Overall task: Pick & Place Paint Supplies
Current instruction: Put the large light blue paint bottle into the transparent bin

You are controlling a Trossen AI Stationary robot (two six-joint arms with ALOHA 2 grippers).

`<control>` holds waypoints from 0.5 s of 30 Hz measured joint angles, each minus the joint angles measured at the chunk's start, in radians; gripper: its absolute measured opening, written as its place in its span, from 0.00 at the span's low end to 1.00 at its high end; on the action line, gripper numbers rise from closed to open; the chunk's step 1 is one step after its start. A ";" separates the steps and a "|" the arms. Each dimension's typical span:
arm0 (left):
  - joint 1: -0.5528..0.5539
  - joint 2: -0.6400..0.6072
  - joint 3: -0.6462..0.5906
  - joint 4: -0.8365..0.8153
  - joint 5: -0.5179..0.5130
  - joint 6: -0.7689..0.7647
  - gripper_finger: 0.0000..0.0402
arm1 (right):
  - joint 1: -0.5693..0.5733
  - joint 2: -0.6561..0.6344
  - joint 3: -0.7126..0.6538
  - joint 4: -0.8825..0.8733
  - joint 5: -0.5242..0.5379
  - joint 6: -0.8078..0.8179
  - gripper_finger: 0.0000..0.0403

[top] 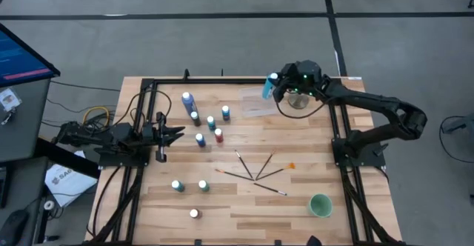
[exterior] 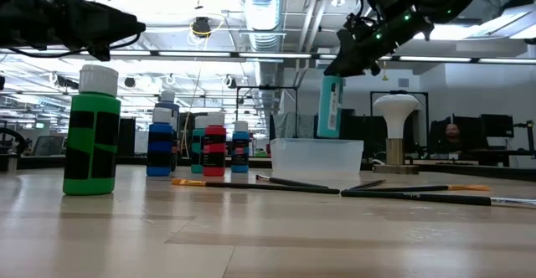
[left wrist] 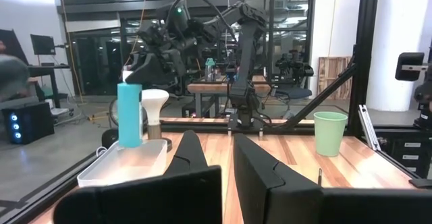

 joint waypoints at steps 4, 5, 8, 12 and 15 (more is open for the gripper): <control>0.000 0.000 0.000 0.000 0.000 0.000 0.00 | 0.009 0.057 0.000 0.008 0.016 -0.001 0.29; 0.000 0.000 0.000 0.000 0.000 0.000 0.00 | 0.013 0.073 0.000 0.008 0.017 -0.002 0.29; 0.000 0.000 0.000 0.000 0.000 0.000 0.00 | 0.014 0.117 0.000 0.025 0.035 -0.003 0.29; 0.000 0.000 0.000 0.002 0.000 0.000 0.00 | 0.006 0.137 0.000 0.030 0.062 -0.023 0.29; 0.000 0.000 0.000 0.004 0.000 0.000 0.00 | -0.005 0.145 0.000 0.042 0.067 -0.041 0.29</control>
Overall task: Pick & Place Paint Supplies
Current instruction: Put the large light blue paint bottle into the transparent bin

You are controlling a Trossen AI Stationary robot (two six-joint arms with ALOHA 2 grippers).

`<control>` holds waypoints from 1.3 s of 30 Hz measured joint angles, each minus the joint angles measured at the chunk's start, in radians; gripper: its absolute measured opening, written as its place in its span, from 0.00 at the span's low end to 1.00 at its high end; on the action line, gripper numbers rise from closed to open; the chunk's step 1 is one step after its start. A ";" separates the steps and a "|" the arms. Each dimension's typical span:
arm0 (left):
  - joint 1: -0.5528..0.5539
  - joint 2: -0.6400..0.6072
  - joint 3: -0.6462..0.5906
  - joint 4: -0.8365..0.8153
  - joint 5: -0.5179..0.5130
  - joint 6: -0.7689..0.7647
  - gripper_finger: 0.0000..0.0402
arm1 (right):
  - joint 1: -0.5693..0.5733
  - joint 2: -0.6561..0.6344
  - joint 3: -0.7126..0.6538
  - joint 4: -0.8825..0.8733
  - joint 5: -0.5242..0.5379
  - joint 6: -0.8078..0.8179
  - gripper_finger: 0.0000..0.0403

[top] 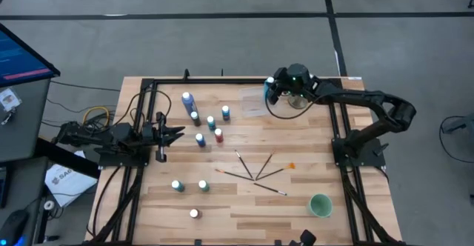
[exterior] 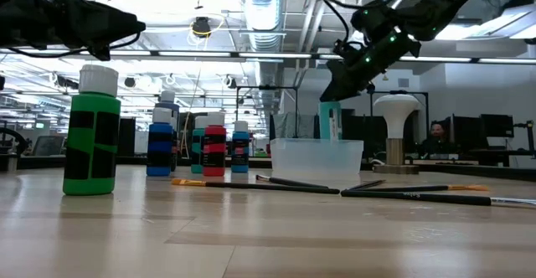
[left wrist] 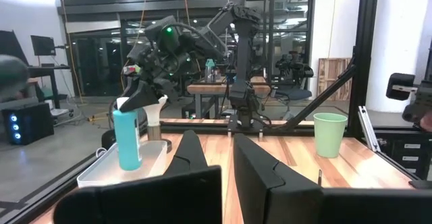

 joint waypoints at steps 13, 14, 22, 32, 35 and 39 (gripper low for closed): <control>0.000 0.000 0.000 0.003 0.000 0.000 0.00 | -0.009 0.061 0.000 0.028 0.000 -0.004 0.29; 0.000 0.000 0.000 0.004 0.000 0.000 0.00 | -0.009 0.066 0.001 0.039 0.000 -0.005 0.29; 0.000 0.011 0.000 0.004 0.000 0.000 0.00 | -0.018 0.074 0.001 0.082 0.000 -0.004 0.29; 0.000 0.013 0.000 0.007 0.000 0.000 0.00 | -0.018 0.078 0.003 0.034 0.001 -0.004 0.32; 0.000 0.013 0.000 0.008 0.000 0.000 0.00 | -0.018 0.077 0.004 0.019 0.004 -0.004 0.35; 0.000 0.013 0.000 0.009 0.000 0.000 0.00 | -0.018 0.071 0.003 0.015 0.003 -0.004 0.40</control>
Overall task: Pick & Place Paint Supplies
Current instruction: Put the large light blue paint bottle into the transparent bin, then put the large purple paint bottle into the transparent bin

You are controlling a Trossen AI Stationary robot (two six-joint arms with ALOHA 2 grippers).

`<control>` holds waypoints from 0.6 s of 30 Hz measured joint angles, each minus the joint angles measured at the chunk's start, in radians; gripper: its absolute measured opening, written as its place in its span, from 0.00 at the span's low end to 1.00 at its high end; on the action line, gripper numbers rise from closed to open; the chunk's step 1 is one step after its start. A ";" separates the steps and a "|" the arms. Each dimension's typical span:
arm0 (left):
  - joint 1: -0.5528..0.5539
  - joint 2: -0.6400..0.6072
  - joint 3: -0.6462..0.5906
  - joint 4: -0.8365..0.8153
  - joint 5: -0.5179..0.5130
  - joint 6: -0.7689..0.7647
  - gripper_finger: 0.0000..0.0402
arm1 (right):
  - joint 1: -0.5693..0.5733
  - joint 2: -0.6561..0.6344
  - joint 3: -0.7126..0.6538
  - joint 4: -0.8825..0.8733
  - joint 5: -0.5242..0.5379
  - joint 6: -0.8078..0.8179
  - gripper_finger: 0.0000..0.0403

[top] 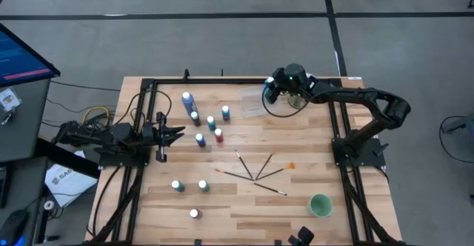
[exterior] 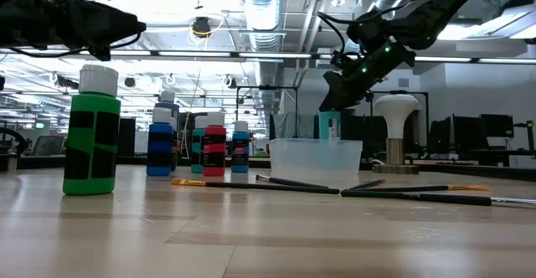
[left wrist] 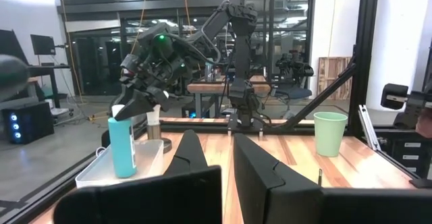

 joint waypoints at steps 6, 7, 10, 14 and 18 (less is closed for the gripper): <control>0.000 0.000 0.000 0.001 0.000 0.000 0.00 | 0.000 -0.011 -0.001 0.018 -0.001 0.000 0.52; 0.000 0.000 0.000 0.001 0.000 0.000 0.00 | 0.000 -0.011 0.004 0.018 -0.001 0.000 0.55; 0.000 0.000 0.000 0.001 0.000 0.000 0.00 | 0.000 -0.018 0.027 0.003 -0.004 0.000 0.62; 0.000 0.000 0.000 0.003 0.000 0.000 0.00 | 0.000 -0.037 0.074 -0.013 -0.004 0.000 0.66; 0.000 0.000 0.000 0.008 0.000 0.000 0.00 | 0.008 -0.076 0.138 -0.085 -0.004 -0.001 0.66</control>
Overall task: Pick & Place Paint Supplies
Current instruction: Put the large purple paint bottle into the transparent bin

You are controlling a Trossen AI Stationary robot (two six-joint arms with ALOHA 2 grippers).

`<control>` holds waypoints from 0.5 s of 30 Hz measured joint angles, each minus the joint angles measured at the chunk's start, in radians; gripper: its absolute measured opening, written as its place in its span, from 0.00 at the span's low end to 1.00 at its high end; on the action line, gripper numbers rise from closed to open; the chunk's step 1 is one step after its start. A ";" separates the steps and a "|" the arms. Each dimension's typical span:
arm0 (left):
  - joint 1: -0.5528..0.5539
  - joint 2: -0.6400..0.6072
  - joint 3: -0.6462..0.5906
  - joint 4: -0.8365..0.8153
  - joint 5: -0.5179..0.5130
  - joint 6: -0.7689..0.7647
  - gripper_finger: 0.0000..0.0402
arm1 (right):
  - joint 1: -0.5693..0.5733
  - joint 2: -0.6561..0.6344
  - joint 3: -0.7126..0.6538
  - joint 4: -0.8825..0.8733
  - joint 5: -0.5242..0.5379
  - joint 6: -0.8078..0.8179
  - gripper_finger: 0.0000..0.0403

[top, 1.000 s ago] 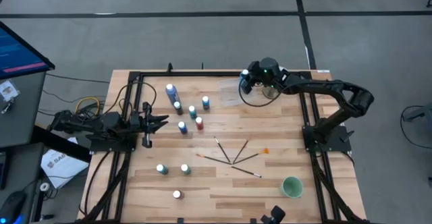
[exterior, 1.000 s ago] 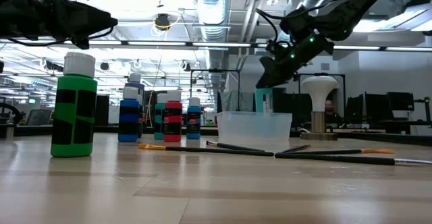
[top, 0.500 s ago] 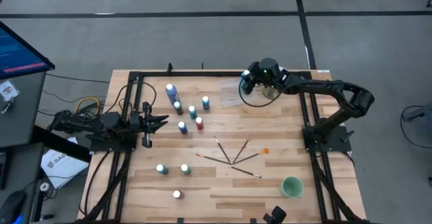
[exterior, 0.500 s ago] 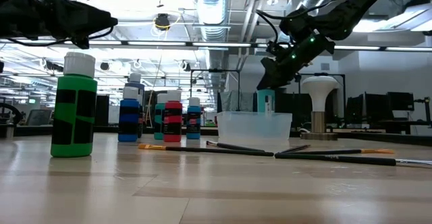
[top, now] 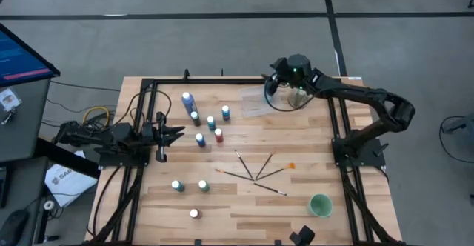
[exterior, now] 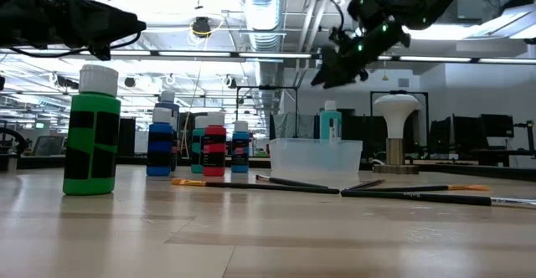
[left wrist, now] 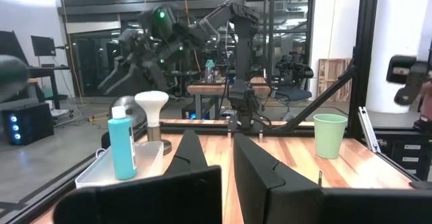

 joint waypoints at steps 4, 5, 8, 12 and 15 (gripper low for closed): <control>0.000 0.000 0.000 0.002 0.000 0.000 0.00 | 0.016 -0.072 0.072 -0.054 -0.003 -0.003 0.66; 0.000 0.000 0.000 0.002 0.000 0.000 0.00 | 0.024 -0.091 0.086 -0.061 -0.003 -0.003 0.66; 0.000 0.000 0.000 0.007 0.000 0.000 0.00 | 0.056 -0.148 0.123 -0.080 -0.024 -0.001 0.66; 0.000 0.000 0.000 0.010 -0.002 0.003 0.00 | 0.127 -0.224 0.151 -0.108 -0.076 0.024 0.66; 0.000 0.000 0.000 0.015 -0.032 0.062 0.00 | 0.197 -0.276 0.153 -0.115 -0.110 0.048 0.66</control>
